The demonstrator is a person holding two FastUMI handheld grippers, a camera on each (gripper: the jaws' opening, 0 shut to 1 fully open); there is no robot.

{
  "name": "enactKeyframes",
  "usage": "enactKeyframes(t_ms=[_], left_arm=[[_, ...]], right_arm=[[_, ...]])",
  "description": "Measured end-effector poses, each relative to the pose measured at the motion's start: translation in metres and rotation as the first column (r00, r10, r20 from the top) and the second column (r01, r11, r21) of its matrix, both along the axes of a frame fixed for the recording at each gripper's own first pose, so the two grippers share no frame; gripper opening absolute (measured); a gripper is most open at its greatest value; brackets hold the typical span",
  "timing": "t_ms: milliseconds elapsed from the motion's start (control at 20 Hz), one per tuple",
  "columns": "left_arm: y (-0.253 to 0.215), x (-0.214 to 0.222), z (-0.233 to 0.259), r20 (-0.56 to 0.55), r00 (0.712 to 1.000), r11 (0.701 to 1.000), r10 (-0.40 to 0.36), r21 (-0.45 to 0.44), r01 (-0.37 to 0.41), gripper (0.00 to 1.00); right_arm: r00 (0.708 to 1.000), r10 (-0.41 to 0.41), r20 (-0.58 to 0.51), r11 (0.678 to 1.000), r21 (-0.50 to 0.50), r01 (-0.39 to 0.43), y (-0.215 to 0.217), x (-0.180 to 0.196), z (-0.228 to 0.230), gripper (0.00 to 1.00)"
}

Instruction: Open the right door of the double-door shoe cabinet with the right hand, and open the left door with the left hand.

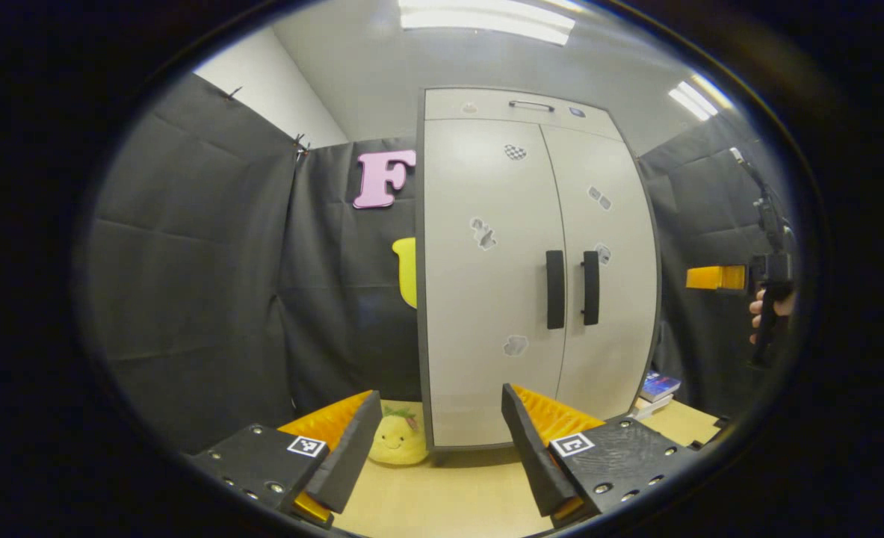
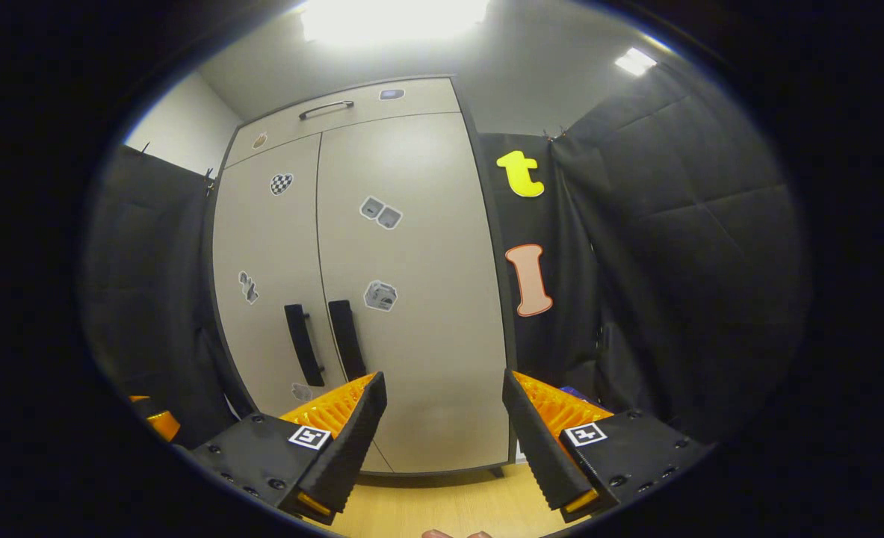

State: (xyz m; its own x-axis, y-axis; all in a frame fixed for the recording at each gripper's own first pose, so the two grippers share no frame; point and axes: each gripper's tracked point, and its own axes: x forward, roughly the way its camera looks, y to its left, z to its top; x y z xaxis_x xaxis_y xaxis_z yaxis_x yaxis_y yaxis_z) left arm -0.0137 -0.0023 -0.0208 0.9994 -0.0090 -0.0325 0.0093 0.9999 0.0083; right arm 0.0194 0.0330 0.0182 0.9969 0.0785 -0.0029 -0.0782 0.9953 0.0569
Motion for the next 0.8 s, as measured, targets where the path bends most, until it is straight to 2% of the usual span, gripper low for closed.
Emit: enactKeyframes(t_ms=[50,350,400,750,800], left_arm=[[-0.001,0.001,-0.002,-0.003,1.000,1.000,-0.001,-0.007,0.001,0.92],[-0.003,0.001,-0.011,-0.027,1.000,0.999,0.003,-0.032,-0.003,0.90],[-0.001,0.001,-0.012,-0.030,1.000,0.999,0.006,-0.033,-0.007,0.93],[0.019,-0.010,-0.023,-0.060,0.997,0.995,0.052,-0.080,-0.056,0.93],[0.023,-0.012,-0.023,-0.064,0.996,0.995,0.061,-0.078,-0.066,0.90]], right_arm=[[1.000,0.008,0.001,1.000,-0.001,-0.008,0.002,0.004,0.002,0.98],[0.998,0.055,0.026,0.998,-0.029,-0.054,0.024,0.031,0.025,0.98],[0.997,0.071,0.033,0.997,-0.020,-0.071,0.031,0.034,0.029,0.98],[0.988,0.134,0.076,0.991,-0.008,-0.134,0.081,0.071,0.046,0.97],[0.987,0.144,0.068,0.990,0.001,-0.144,0.087,0.079,0.044,0.97]])
